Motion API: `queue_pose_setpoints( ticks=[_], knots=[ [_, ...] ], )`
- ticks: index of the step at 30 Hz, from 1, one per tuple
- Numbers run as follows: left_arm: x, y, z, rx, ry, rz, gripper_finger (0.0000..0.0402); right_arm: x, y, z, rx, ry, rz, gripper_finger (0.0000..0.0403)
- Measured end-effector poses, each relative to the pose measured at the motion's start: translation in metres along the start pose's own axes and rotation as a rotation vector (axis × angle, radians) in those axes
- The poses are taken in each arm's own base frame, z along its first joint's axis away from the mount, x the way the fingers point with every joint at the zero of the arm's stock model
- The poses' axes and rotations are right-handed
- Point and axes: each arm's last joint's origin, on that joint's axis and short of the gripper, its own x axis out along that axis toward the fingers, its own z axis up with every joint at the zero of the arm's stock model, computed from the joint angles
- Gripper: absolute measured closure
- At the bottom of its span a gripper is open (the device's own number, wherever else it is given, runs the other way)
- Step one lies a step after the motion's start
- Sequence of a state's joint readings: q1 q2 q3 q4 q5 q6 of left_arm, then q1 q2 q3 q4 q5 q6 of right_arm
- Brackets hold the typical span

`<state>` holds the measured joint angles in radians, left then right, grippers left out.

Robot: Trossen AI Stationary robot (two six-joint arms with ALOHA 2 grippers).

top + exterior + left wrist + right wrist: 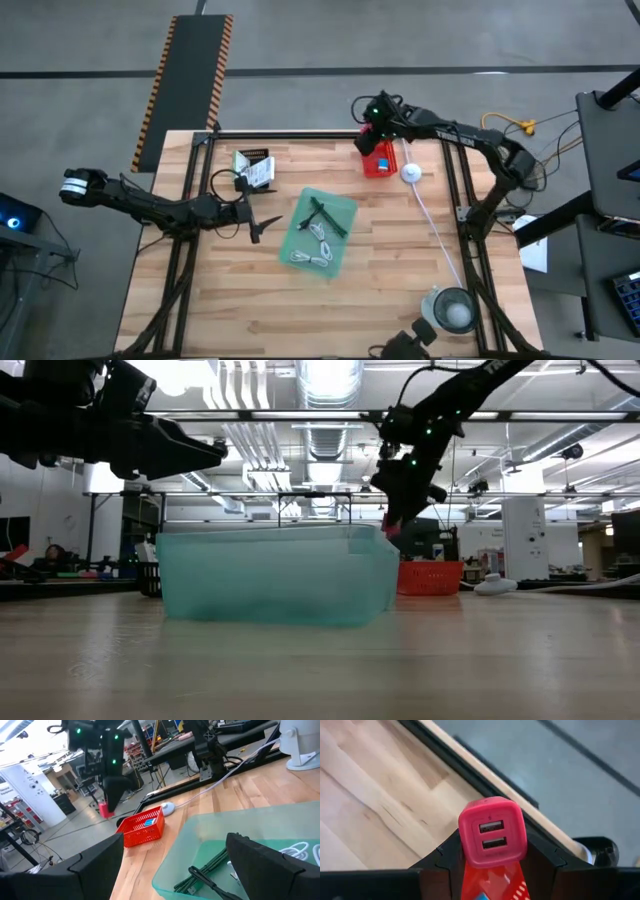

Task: Pick and place items into bin
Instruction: Put the pink charger adapter into the red basket, then return to Home Position

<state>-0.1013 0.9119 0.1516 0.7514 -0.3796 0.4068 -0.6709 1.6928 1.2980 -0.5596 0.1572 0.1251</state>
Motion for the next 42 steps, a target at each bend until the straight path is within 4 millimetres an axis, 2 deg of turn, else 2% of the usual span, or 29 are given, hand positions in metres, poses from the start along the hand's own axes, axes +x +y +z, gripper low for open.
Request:
queue_pose_setpoints(
  ticks=[8,14,21,26,34,42],
  knots=[
    [0.0,0.0,-0.001,-0.004,0.004,-0.002,0.007,0.017,-0.004,0.005,-0.008,0.149,-0.028,0.0267],
    [-0.001,-0.001,-0.003,-0.003,0.009,-0.004,0.007,0.019,-0.007,0.002,0.01,0.187,-0.037,0.0267],
    [-0.001,-0.001,-0.003,-0.003,0.009,-0.003,0.007,0.02,-0.013,-0.012,0.059,0.312,-0.042,0.0267],
    [-0.001,-0.001,-0.003,-0.003,0.009,-0.003,0.007,0.02,-0.013,-0.013,0.065,0.323,-0.01,0.0266],
    [-0.001,-0.001,-0.003,-0.003,0.009,-0.003,0.007,0.021,-0.012,-0.014,0.064,0.323,-0.01,0.0183],
    [-0.001,-0.001,-0.003,-0.003,0.009,-0.003,0.007,0.021,-0.007,-0.011,0.017,0.291,0.033,0.0182]
  ],
)
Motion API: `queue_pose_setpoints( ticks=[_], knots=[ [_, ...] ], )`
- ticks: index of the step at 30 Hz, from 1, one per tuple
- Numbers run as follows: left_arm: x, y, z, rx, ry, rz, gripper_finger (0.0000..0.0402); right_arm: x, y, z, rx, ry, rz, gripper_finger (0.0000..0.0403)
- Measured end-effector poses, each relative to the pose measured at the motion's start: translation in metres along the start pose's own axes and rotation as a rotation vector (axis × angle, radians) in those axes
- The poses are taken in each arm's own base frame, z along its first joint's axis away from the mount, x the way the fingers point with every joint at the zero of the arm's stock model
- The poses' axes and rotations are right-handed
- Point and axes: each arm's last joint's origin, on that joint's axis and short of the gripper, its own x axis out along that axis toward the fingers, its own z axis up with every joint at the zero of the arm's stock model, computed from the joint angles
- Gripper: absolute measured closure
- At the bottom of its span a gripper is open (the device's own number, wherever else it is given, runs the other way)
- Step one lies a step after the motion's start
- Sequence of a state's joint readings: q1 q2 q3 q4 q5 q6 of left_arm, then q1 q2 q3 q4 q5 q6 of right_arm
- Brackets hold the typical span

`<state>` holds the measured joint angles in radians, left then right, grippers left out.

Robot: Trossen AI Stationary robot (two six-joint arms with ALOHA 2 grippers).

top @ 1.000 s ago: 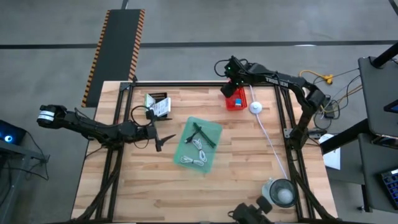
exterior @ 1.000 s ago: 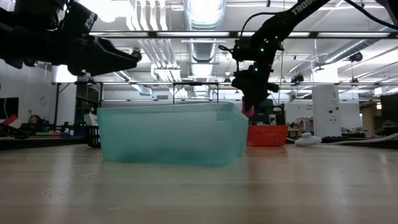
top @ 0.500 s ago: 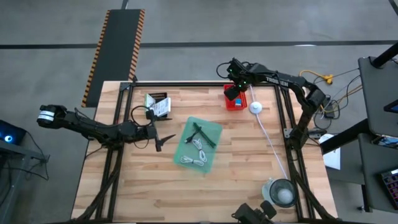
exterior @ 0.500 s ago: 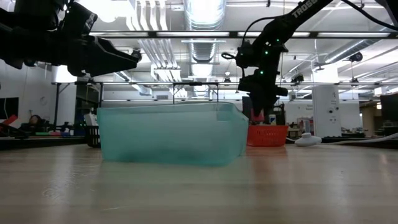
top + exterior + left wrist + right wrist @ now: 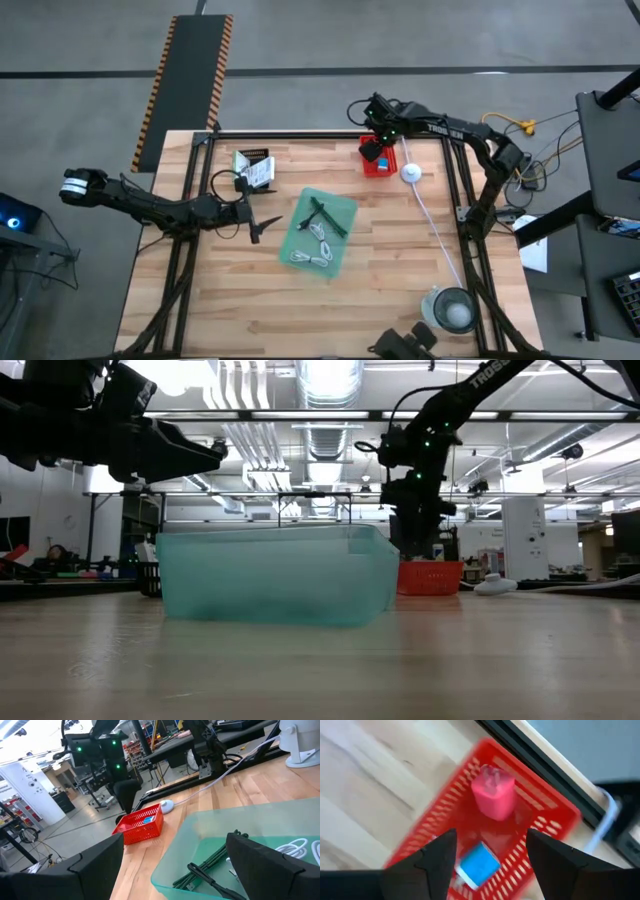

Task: Pick and place items into bin
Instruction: Return to Home Position

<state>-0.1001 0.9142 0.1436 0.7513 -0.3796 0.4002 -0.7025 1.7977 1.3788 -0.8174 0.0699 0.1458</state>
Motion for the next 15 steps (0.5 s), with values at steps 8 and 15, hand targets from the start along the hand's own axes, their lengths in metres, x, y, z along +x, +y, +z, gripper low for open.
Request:
queue_pose_setpoints(
  ticks=[8,15],
  knots=[
    [0.0,0.0,0.0,0.0,0.0,0.0,0.007,-0.004,0.049,0.013,-0.316,-0.238,0.34,0.0208],
    [0.0,0.0,-0.001,-0.001,0.001,-0.001,0.007,-0.003,0.112,-0.001,-0.518,-0.443,0.461,0.0237]
  ],
)
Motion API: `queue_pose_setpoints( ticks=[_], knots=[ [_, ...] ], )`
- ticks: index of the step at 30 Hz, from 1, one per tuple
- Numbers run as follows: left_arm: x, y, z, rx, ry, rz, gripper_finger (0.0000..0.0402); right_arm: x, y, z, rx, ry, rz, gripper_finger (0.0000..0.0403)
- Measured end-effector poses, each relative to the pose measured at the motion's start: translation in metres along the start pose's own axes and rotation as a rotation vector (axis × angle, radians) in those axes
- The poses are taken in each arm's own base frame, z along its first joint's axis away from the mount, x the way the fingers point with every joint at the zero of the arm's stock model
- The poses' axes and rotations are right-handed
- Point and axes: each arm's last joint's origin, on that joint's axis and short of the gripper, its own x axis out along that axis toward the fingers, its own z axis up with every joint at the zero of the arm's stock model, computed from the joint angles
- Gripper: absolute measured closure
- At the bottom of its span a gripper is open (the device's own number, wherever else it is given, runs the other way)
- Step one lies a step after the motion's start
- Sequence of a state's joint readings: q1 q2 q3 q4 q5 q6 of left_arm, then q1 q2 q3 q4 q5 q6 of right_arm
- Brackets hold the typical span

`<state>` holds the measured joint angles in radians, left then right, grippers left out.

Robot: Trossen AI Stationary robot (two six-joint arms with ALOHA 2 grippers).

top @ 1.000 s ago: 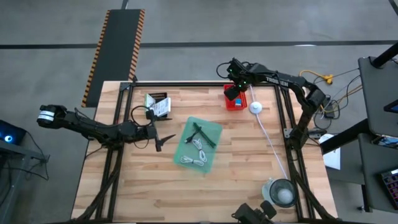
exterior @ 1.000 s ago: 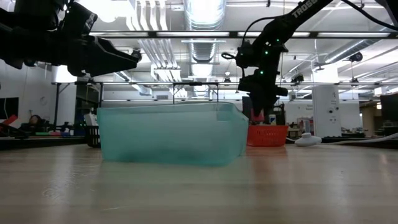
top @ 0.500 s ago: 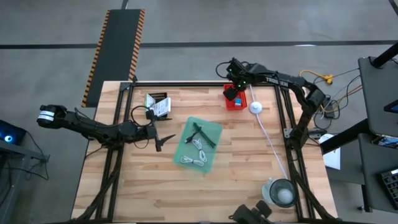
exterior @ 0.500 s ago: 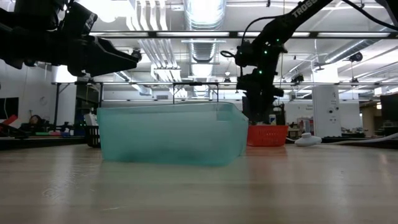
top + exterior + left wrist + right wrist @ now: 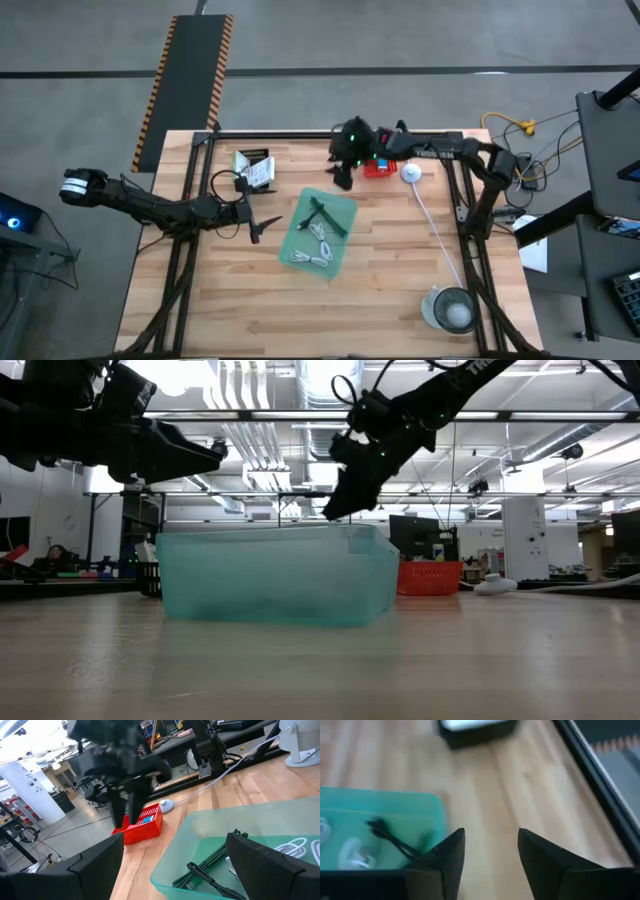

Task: Pick and place items into bin
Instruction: Return to Home Position

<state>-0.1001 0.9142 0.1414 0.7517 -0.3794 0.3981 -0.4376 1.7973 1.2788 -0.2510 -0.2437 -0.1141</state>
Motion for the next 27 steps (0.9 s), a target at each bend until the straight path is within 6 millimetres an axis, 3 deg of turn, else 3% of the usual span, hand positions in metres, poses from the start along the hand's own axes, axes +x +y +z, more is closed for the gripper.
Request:
queue_pose_setpoints(
  ticks=[7,13,20,27],
  knots=[
    [0.0,0.0,0.0,-0.002,0.0,0.0,0.007,0.02,0.08,-0.016,-0.127,-0.111,0.151,0.0286],
    [0.0,0.0,-0.001,-0.025,0.003,-0.001,0.007,0.005,0.127,-0.044,-0.212,-0.143,0.238,0.0334],
    [0.0,0.0,-0.002,-0.023,0.006,-0.002,0.007,-0.047,0.14,-0.08,-0.232,-0.18,0.278,0.0372],
    [0.0,0.0,-0.002,-0.023,0.005,-0.001,0.007,-0.101,0.13,-0.125,-0.257,-0.43,0.256,0.0385]
  ],
)
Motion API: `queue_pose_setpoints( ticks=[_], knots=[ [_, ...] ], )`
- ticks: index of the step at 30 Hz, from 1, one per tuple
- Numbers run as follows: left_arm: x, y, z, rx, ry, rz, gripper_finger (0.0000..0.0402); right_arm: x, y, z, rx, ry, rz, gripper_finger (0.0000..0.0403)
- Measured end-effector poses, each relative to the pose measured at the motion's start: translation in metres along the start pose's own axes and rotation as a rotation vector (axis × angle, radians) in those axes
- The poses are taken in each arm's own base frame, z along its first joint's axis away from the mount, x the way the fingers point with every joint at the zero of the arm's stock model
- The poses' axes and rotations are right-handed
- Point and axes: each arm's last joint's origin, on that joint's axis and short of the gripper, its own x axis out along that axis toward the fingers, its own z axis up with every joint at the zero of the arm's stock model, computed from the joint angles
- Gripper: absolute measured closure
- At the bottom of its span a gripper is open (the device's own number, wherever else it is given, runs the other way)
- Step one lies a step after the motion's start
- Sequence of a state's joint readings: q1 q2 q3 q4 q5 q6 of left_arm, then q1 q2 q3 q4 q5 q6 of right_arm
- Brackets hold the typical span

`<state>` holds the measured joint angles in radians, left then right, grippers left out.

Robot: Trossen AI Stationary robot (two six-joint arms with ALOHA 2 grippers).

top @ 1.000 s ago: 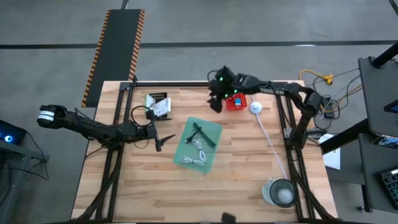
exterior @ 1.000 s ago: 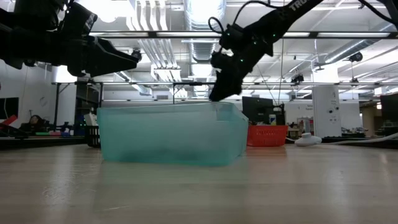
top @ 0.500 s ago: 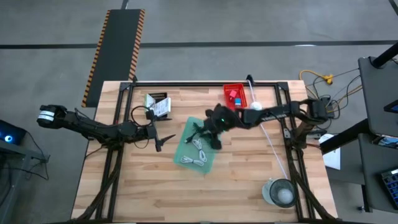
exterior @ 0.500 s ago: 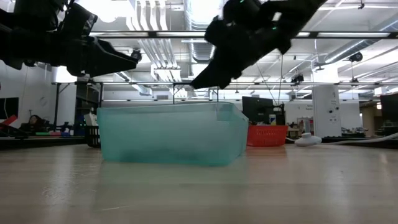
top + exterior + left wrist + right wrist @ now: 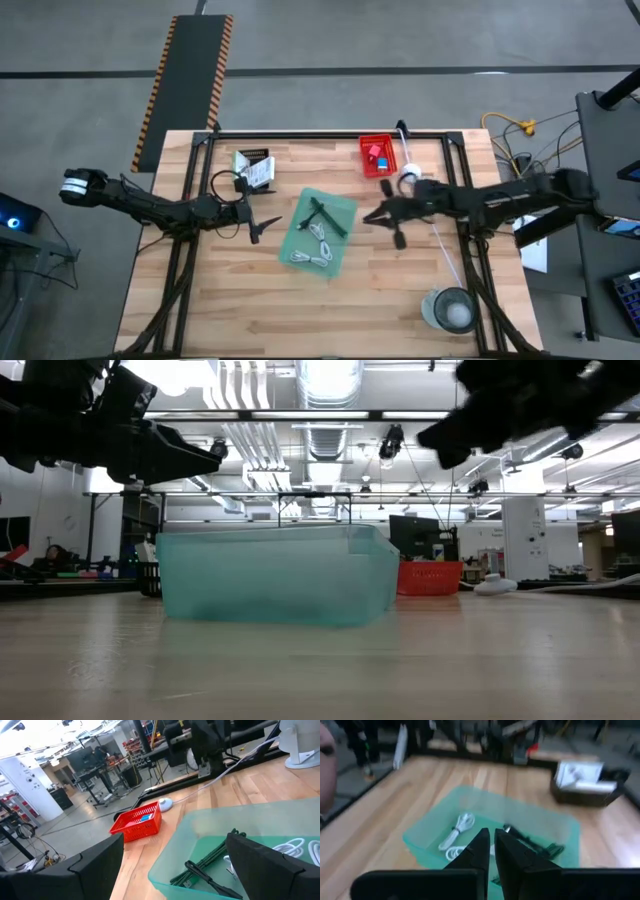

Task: Pick and place items into bin
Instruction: Return to Home Position

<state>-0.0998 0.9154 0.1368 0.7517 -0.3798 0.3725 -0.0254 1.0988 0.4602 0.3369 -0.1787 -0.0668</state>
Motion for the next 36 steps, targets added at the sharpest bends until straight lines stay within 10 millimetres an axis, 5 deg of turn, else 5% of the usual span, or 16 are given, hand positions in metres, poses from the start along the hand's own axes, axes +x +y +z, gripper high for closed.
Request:
queue_pose_setpoints(
  ticks=[8,18,36],
  knots=[
    [0.0,0.0,0.0,0.0,0.0,0.0,0.007,-0.051,0.012,-0.035,-0.012,-0.171,-0.006,0.0385],
    [0.0,0.0,0.0,0.0,0.0,0.0,0.007,-0.088,0.019,-0.046,0.002,-0.263,-0.022,0.0385],
    [0.0,0.0,0.0,0.01,0.003,-0.002,0.007,-0.093,0.016,-0.079,0.093,-0.247,-0.211,0.0385]
  ],
)
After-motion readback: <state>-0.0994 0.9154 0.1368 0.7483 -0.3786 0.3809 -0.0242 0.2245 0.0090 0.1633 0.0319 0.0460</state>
